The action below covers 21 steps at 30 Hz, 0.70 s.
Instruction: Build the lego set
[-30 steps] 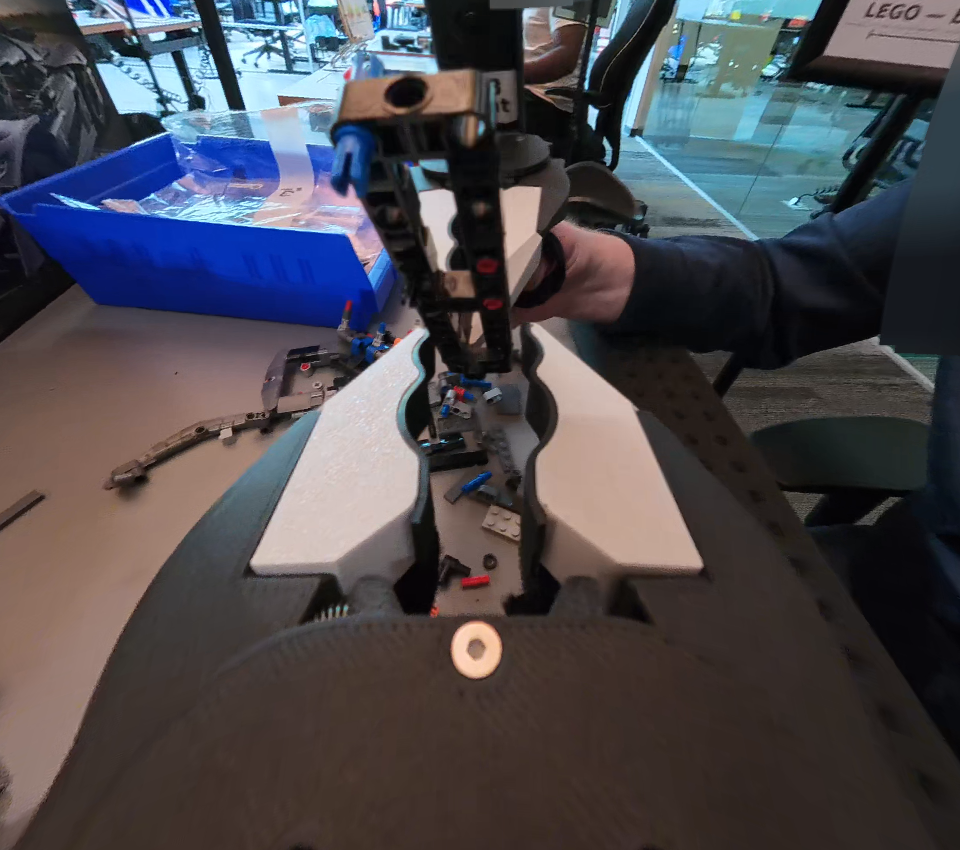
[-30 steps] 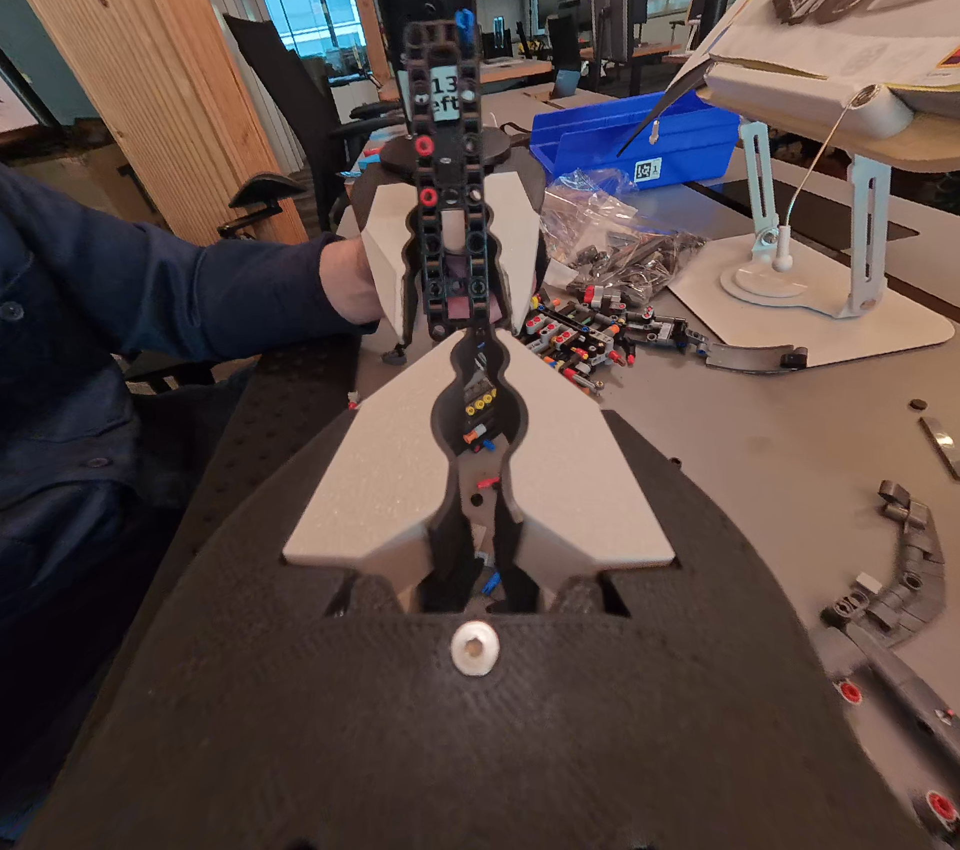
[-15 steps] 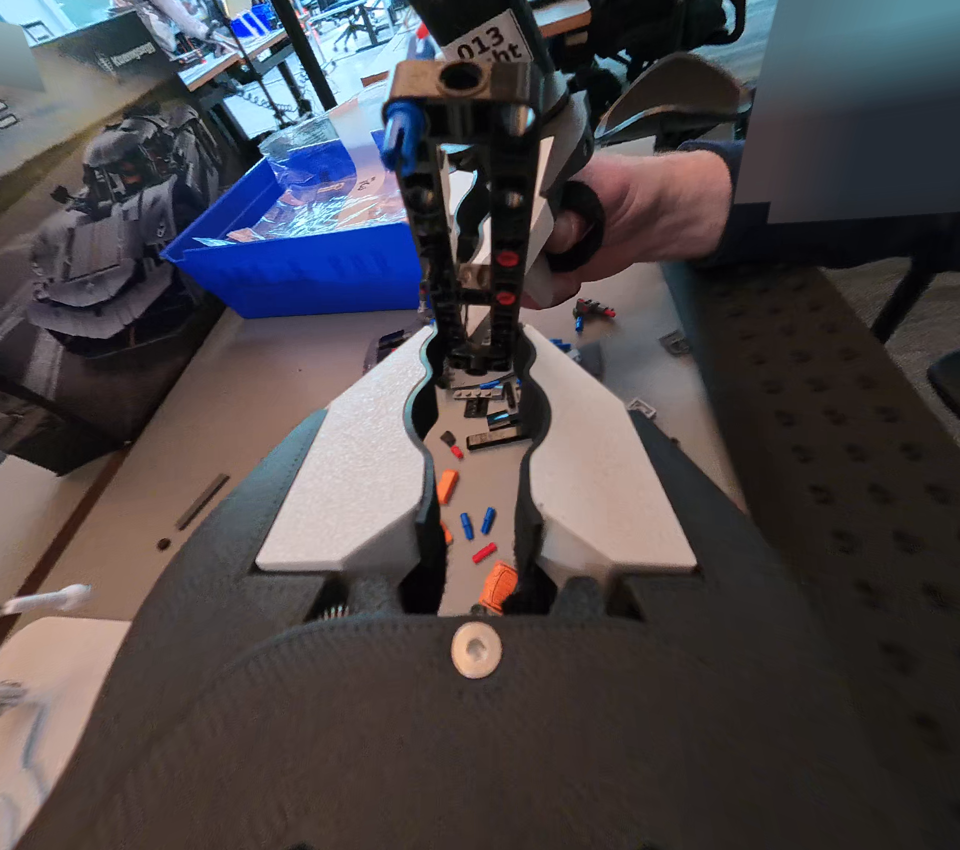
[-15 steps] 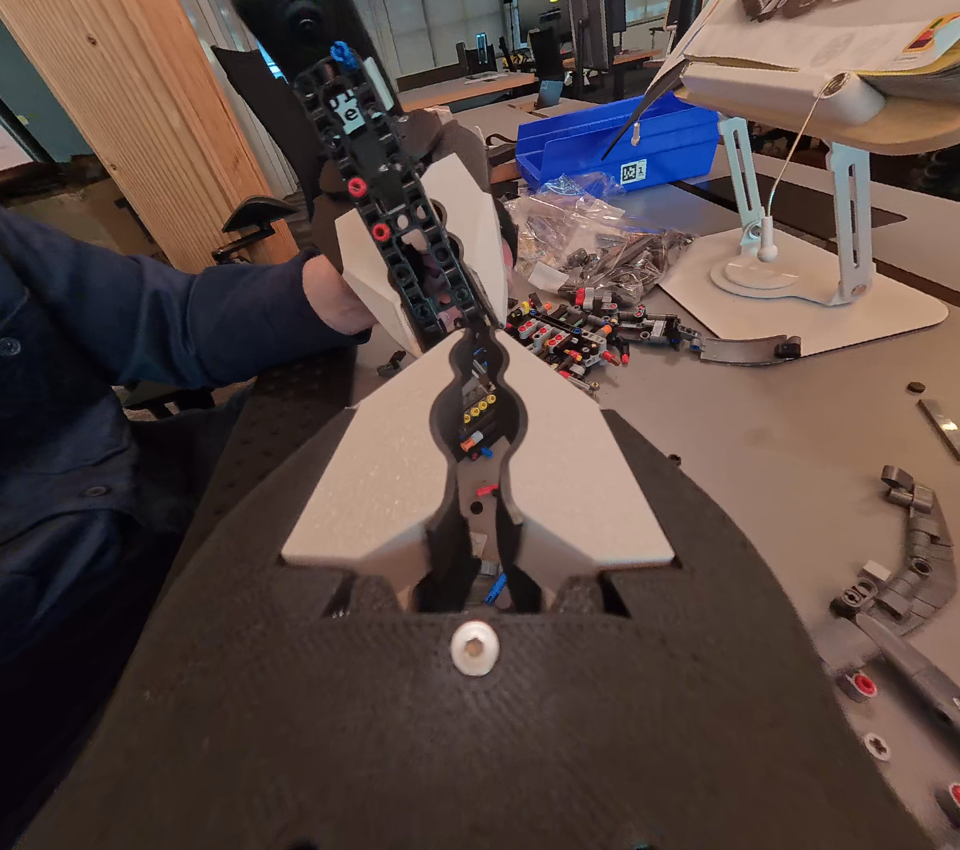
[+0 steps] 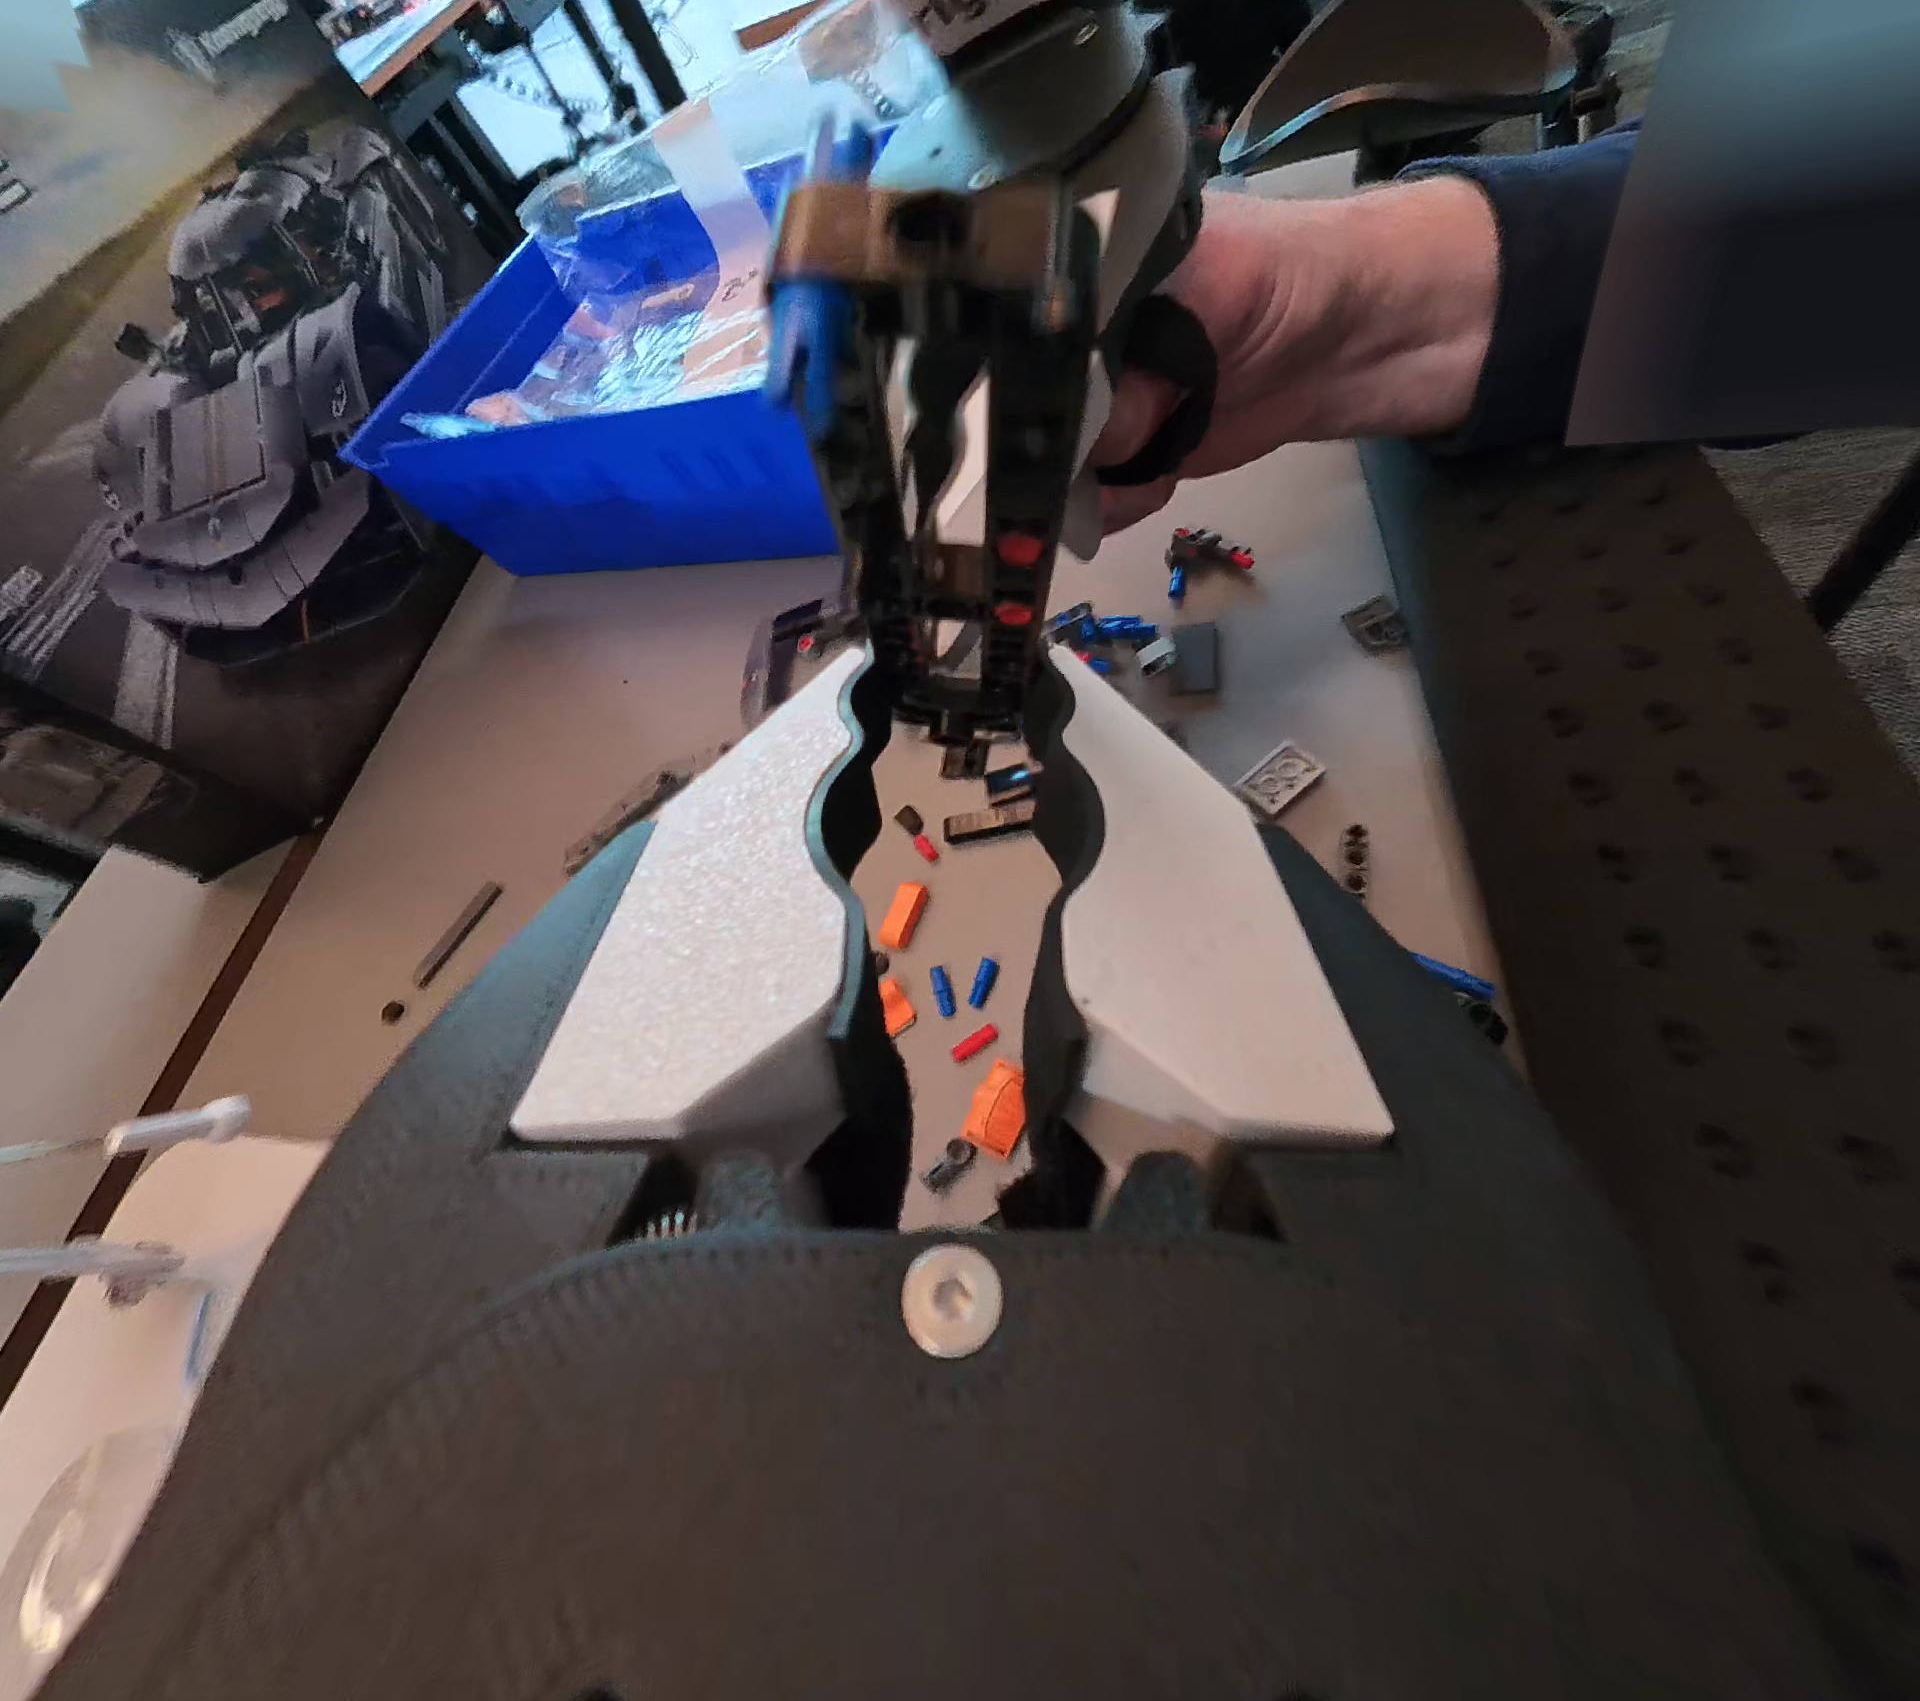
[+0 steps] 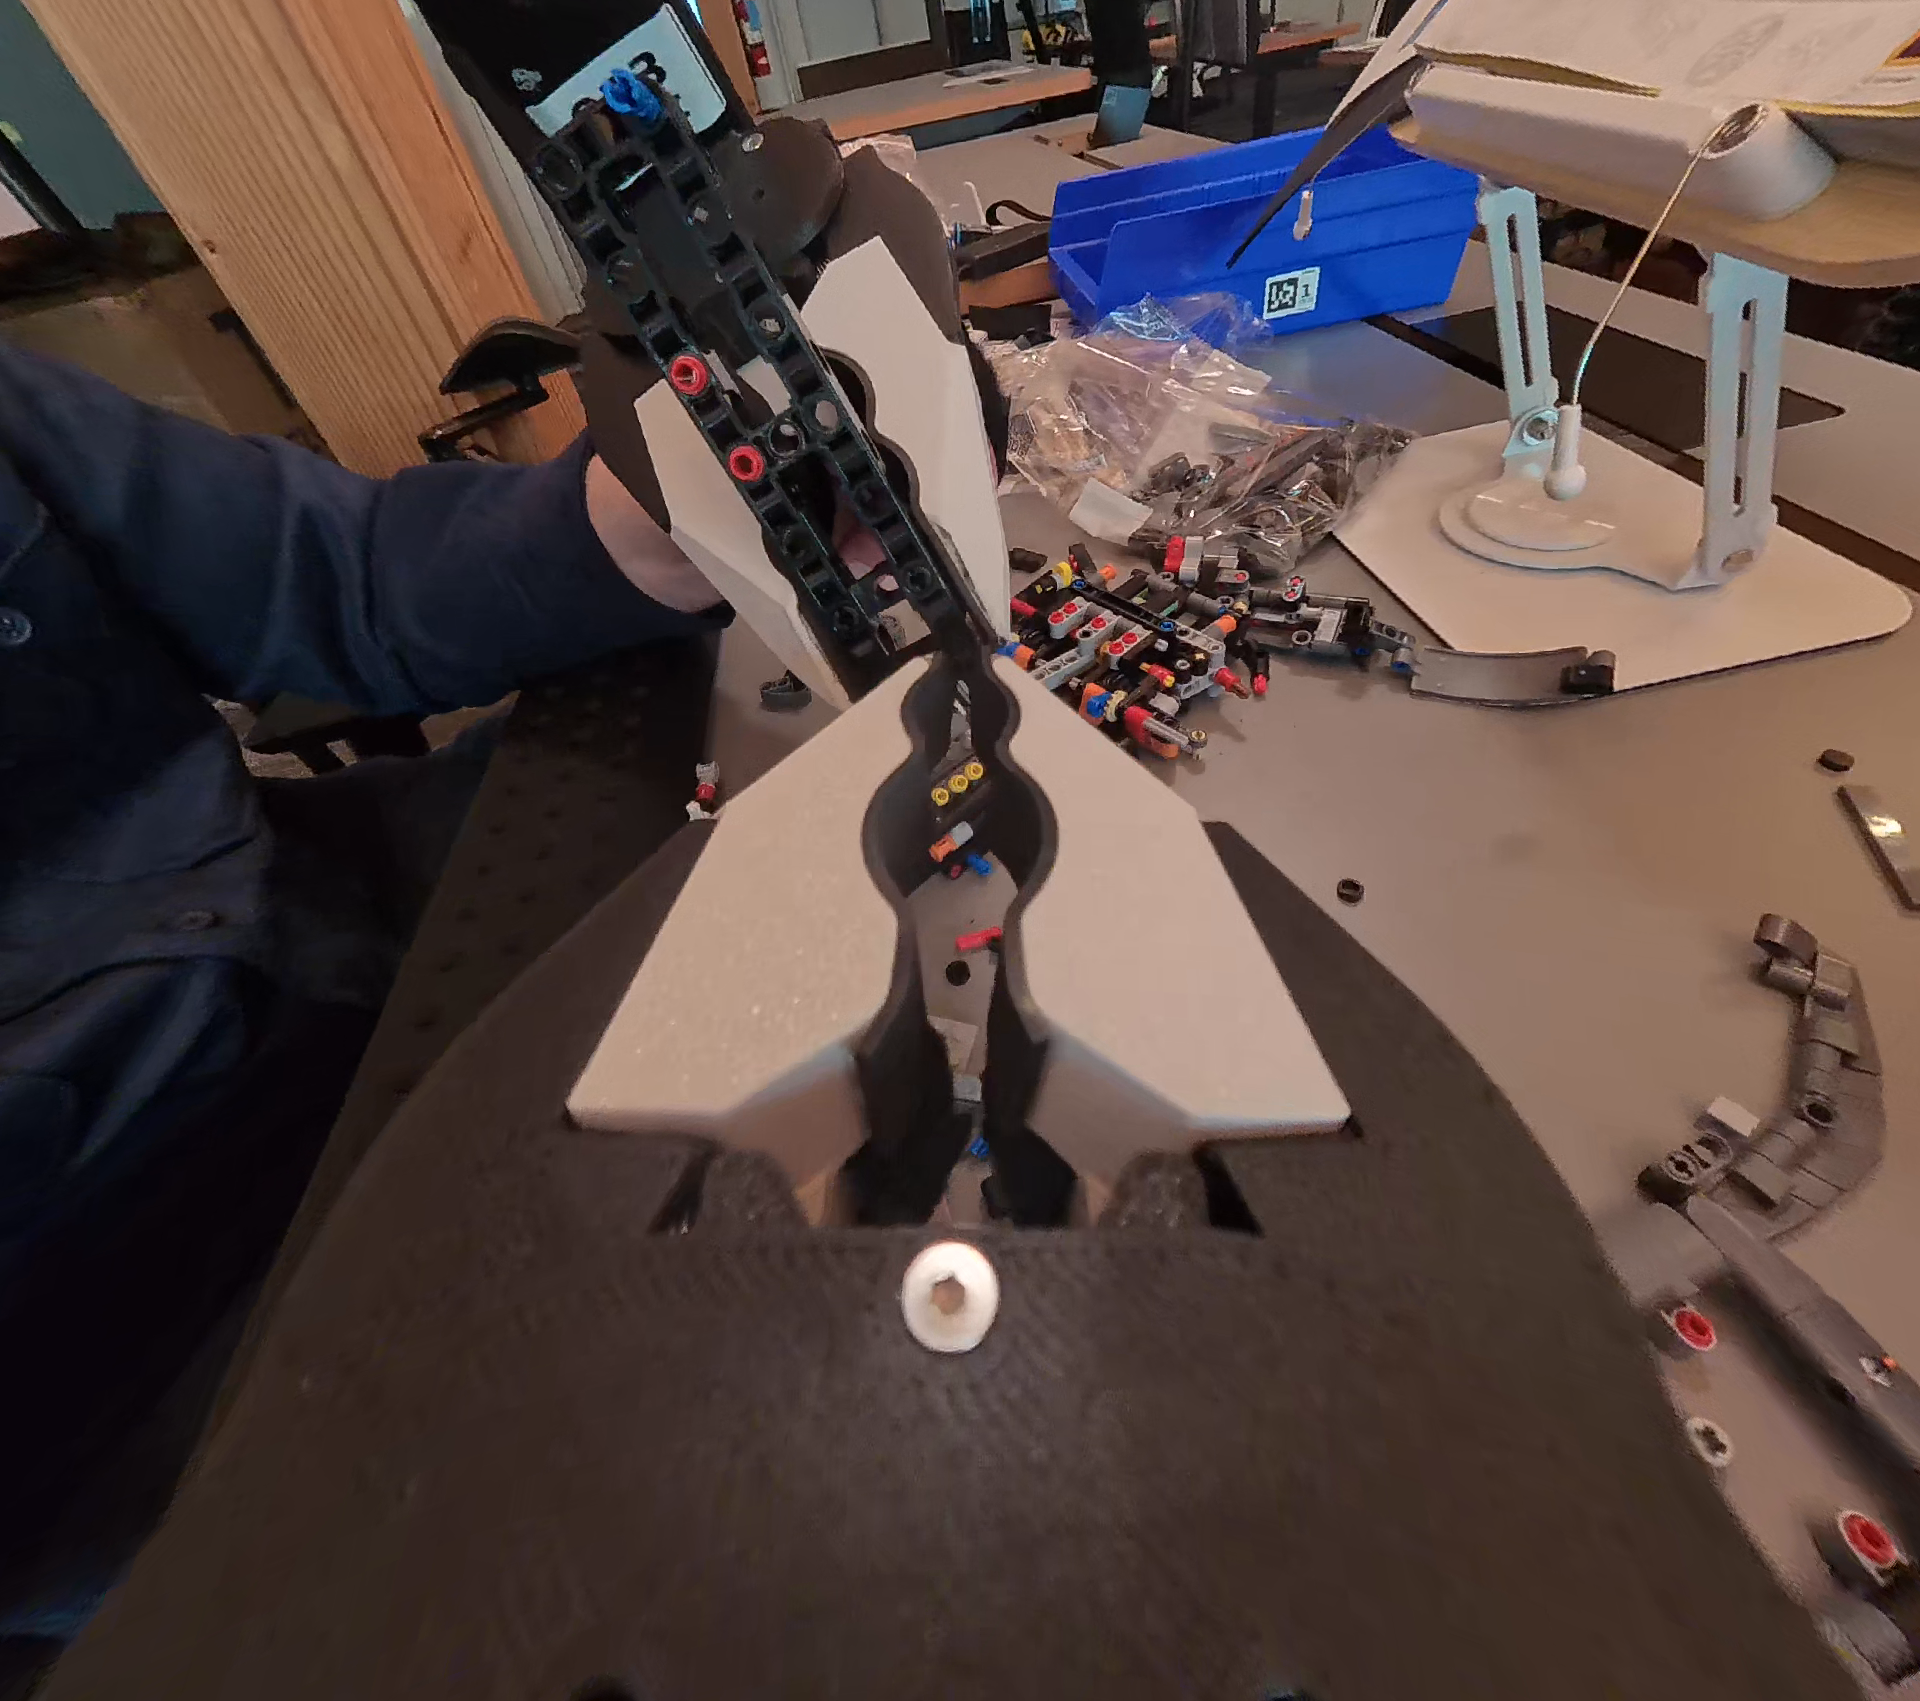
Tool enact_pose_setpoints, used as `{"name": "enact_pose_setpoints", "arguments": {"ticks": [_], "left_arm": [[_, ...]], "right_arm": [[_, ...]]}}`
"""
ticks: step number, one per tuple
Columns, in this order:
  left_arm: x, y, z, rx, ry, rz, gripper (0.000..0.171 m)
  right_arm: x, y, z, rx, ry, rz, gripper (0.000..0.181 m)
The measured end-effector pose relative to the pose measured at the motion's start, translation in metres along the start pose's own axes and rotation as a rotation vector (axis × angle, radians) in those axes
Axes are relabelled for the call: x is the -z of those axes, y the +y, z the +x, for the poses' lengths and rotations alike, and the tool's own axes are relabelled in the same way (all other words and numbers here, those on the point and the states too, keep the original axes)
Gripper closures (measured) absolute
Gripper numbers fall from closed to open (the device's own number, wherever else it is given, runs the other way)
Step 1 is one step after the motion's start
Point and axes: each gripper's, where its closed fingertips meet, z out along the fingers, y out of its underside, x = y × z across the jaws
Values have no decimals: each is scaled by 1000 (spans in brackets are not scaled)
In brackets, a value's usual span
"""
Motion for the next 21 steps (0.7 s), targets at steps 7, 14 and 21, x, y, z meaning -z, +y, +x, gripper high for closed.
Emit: {"name": "enact_pose_setpoints", "arguments": {"ticks": [7,14,21], "left_arm": [[42,-5,-35,139,-55,130,148],[12,25,-22,113,-17,-44,147],[-9,48,-19,78,-42,-199,147]], "right_arm": [[19,4,18,-40,79,-4,181],[-9,82,15,-12,46,-416,176],[-6,70,26,-39,99,-347,157]]}}
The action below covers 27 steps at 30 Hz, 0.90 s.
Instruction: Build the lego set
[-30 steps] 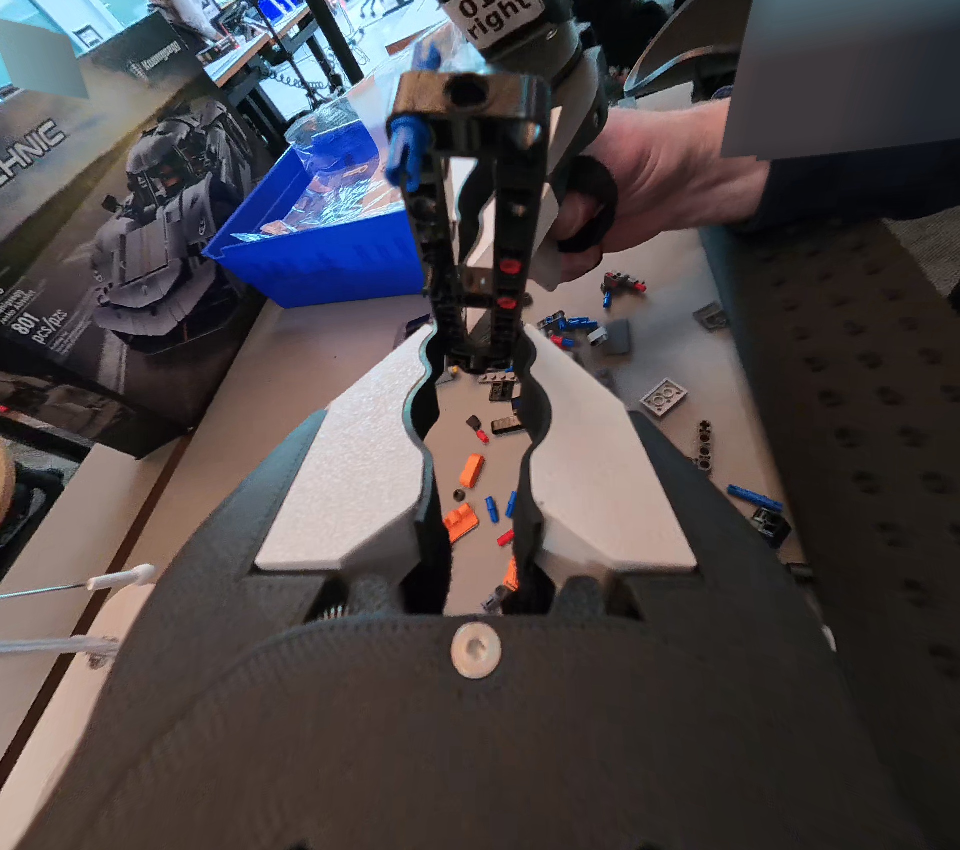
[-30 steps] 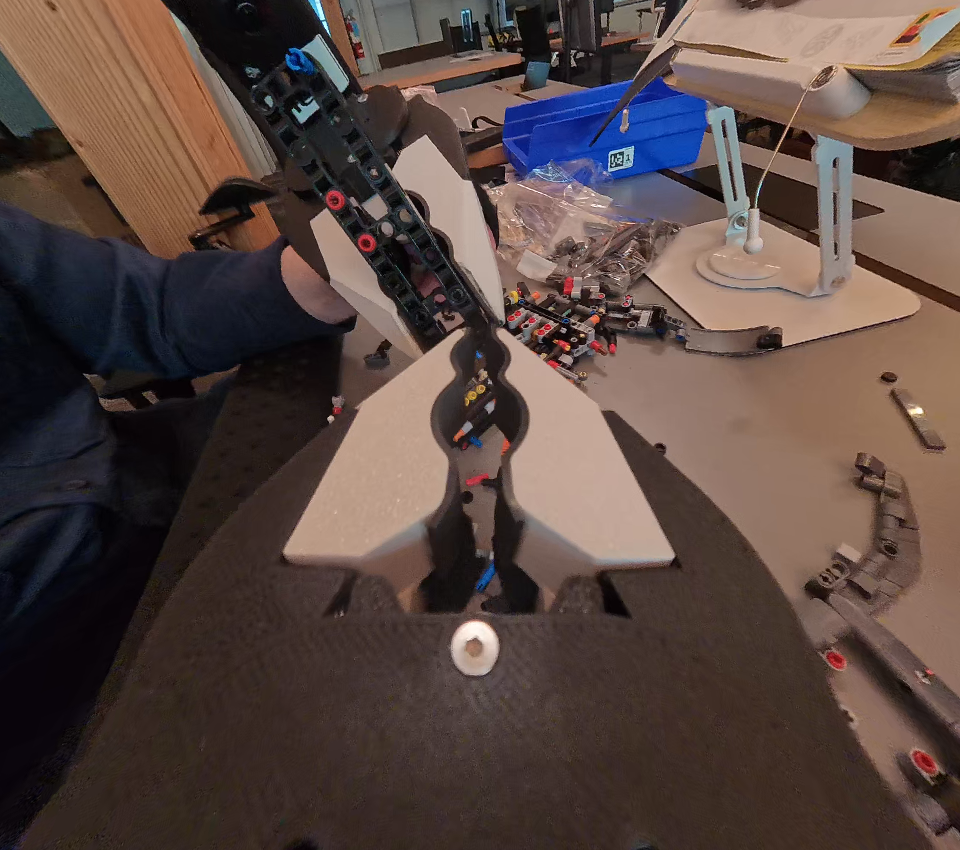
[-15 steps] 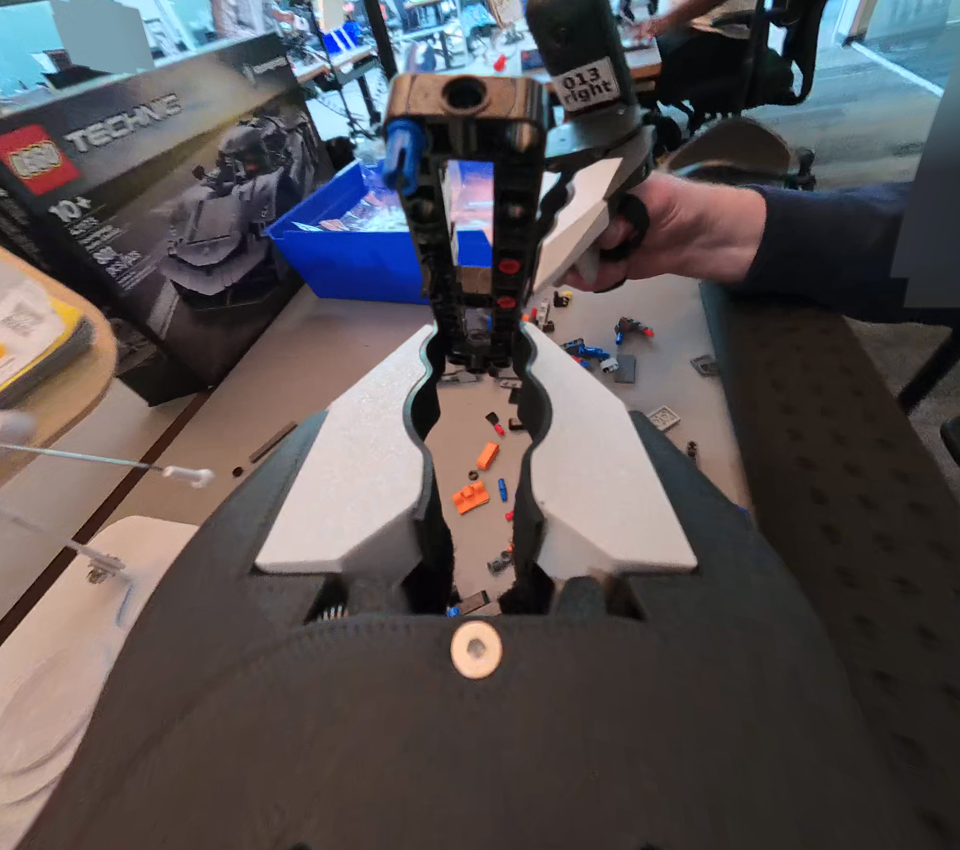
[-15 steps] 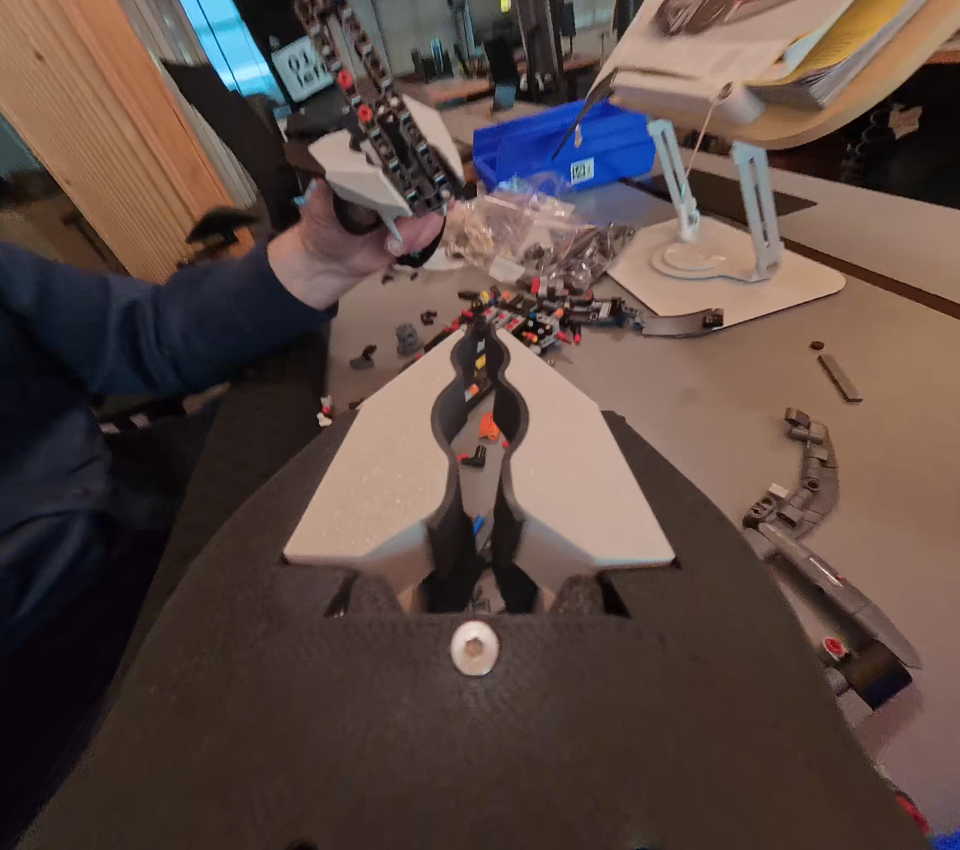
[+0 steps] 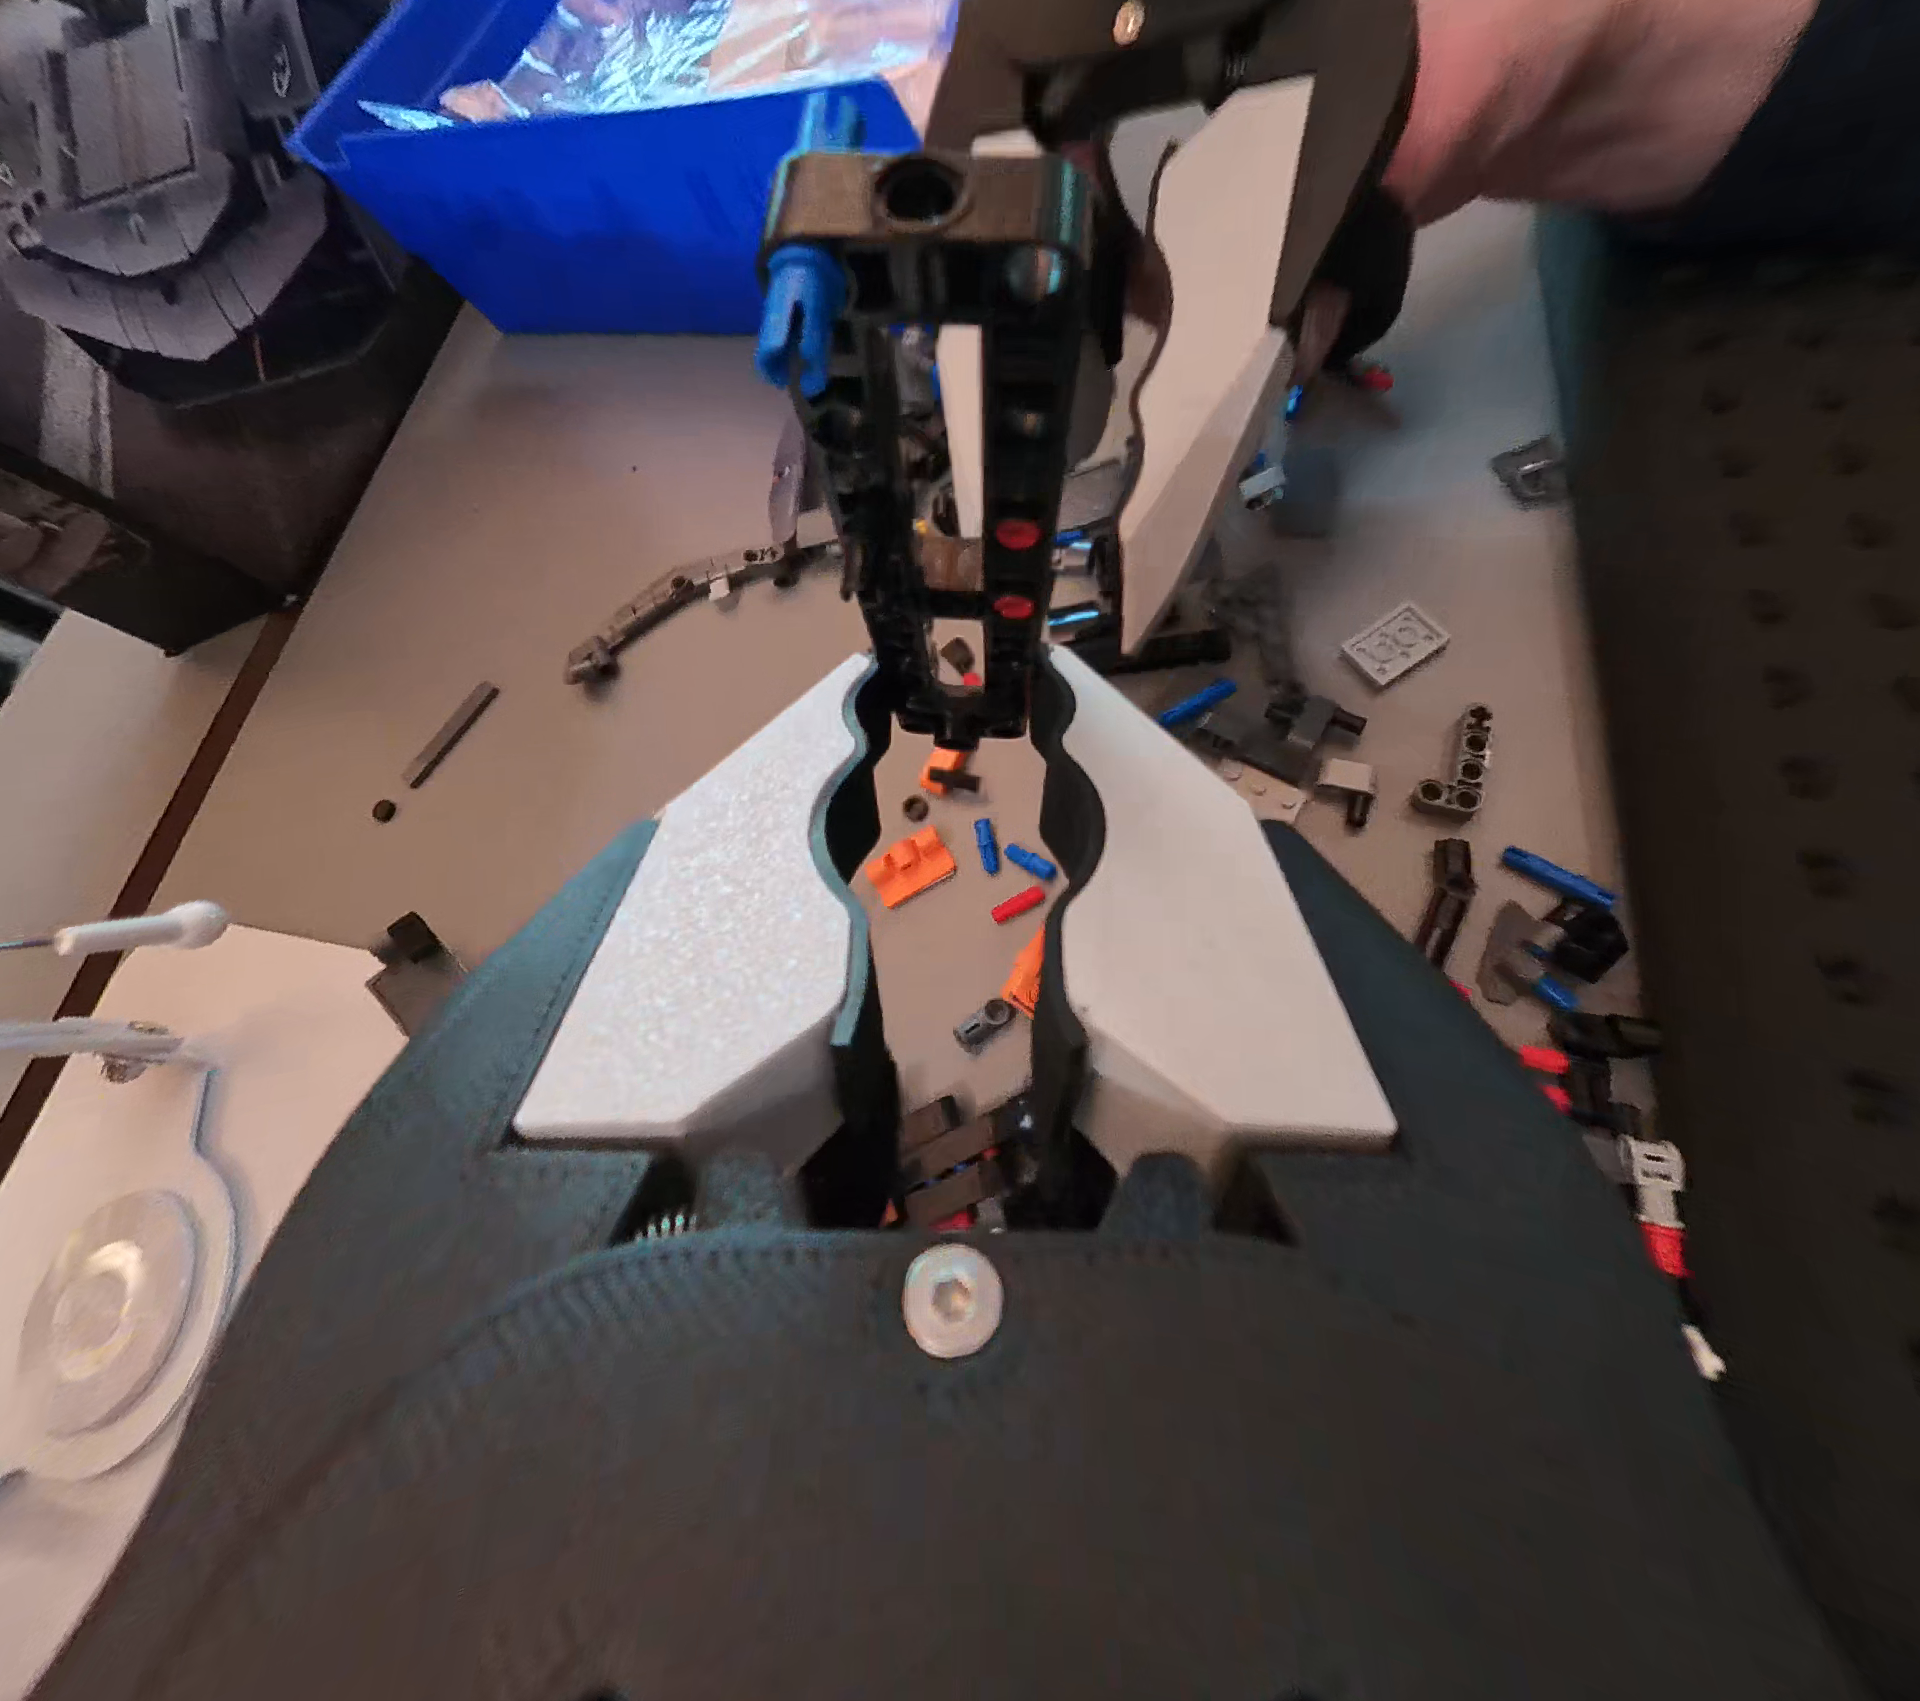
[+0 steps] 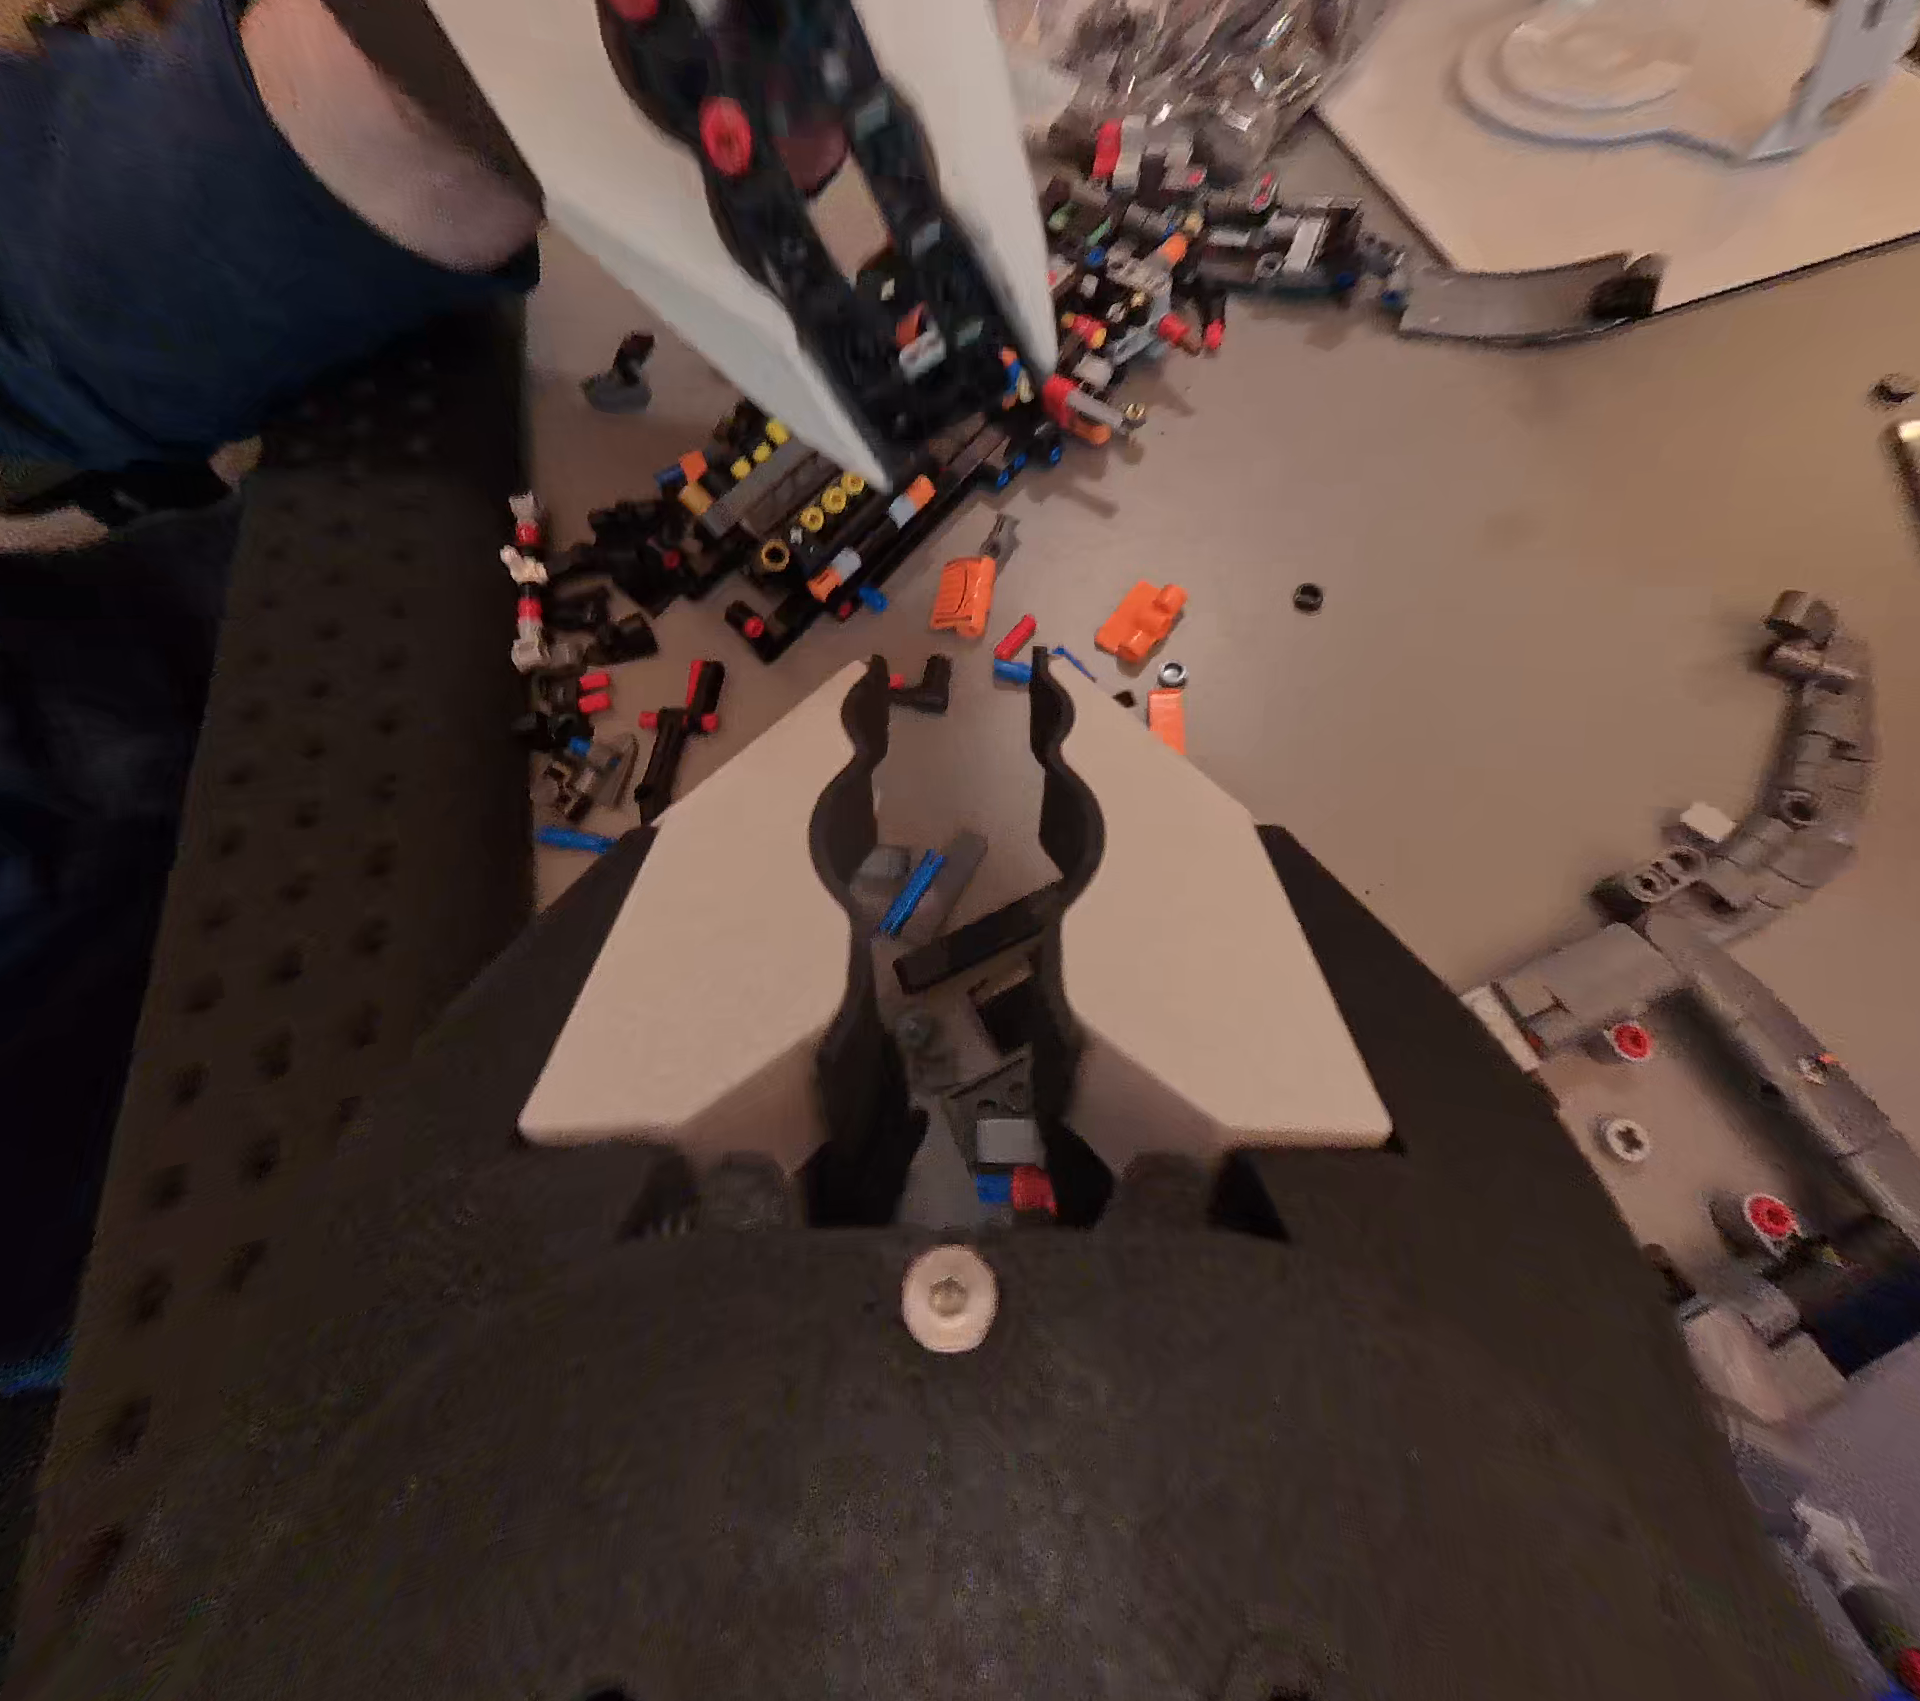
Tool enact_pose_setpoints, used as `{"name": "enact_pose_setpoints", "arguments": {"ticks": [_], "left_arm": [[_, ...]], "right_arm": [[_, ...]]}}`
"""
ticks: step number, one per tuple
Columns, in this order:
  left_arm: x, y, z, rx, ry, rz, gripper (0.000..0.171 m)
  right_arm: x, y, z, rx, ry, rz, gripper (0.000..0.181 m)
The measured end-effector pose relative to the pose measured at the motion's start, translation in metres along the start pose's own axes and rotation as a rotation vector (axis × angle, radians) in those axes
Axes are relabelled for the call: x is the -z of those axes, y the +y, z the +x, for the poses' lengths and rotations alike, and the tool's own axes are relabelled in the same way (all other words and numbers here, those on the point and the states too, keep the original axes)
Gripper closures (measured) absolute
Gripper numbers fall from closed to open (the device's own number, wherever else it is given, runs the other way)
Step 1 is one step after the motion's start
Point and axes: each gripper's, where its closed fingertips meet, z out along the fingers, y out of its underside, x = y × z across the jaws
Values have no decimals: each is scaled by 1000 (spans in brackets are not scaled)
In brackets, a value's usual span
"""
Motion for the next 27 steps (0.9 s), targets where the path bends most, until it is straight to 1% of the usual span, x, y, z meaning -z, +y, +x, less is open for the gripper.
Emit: {"name": "enact_pose_setpoints", "arguments": {"ticks": [2,3,5,8,10,13,14,15,16,18,21,24,27], "left_arm": [[-4,4,-5,10,-36,-38,147],[-6,5,-6,22,-45,-48,147],[-10,9,-7,34,-58,-77,147],[-20,15,-2,-7,-71,-139,148],[-27,17,2,-32,-75,-169,148],[-34,15,11,-65,-57,-187,148],[-35,16,12,-78,-59,-198,148],[-36,16,13,-85,-60,-203,147],[-36,15,13,-86,-60,-195,147],[-33,8,15,-83,-44,-152,145],[-24,2,15,-65,-22,-104,142],[-21,-3,19,10,46,-41,140],[-19,-13,26,36,99,18,139]], "right_arm": [[7,-11,3,-4,17,65,153],[10,-17,2,18,22,101,148],[15,-31,-5,61,18,170,147],[15,-46,-8,91,45,242,131],[13,-49,-7,116,71,252,123],[8,-47,-10,164,82,234,135],[8,-46,-11,193,92,226,147],[8,-45,-12,219,105,212,155],[8,-44,-12,227,105,206,155],[15,-48,-12,181,67,252,156],[35,-60,-10,73,-30,396,157],[56,-73,-20,39,-154,524,157],[59,-74,-28,39,-216,546,158]]}}
